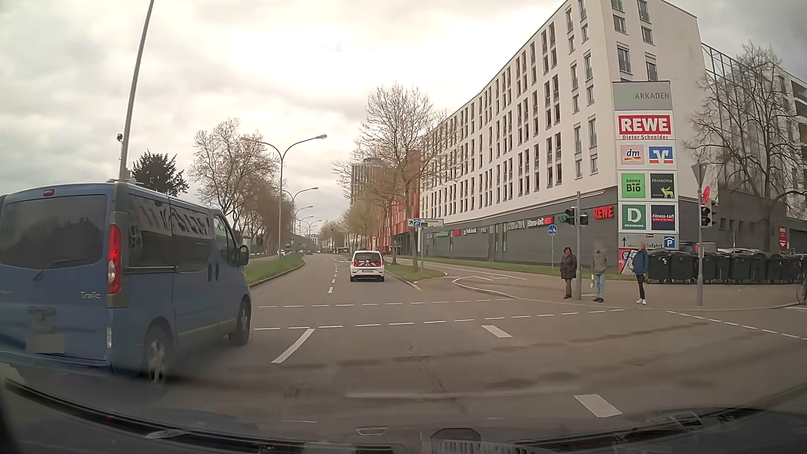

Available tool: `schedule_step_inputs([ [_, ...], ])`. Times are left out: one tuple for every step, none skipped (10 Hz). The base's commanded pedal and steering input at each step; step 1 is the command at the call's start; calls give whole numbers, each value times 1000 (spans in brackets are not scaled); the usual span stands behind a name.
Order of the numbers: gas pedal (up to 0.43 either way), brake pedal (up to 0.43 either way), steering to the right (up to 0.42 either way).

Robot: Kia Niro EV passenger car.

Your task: Follow the waypoints while adhering to traffic rules and regulations

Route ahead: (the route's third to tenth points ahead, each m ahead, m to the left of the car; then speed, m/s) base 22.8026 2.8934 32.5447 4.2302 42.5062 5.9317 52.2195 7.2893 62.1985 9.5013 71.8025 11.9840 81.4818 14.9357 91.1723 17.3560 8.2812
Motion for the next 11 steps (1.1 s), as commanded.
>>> schedule_step_inputs([
  [189,0,-20],
  [189,0,-26],
  [189,0,-31],
  [189,0,-34],
  [189,0,-39],
  [189,0,-42],
  [189,0,-42],
  [189,0,-43],
  [189,0,-43],
  [189,0,-43],
  [189,0,-42],
])
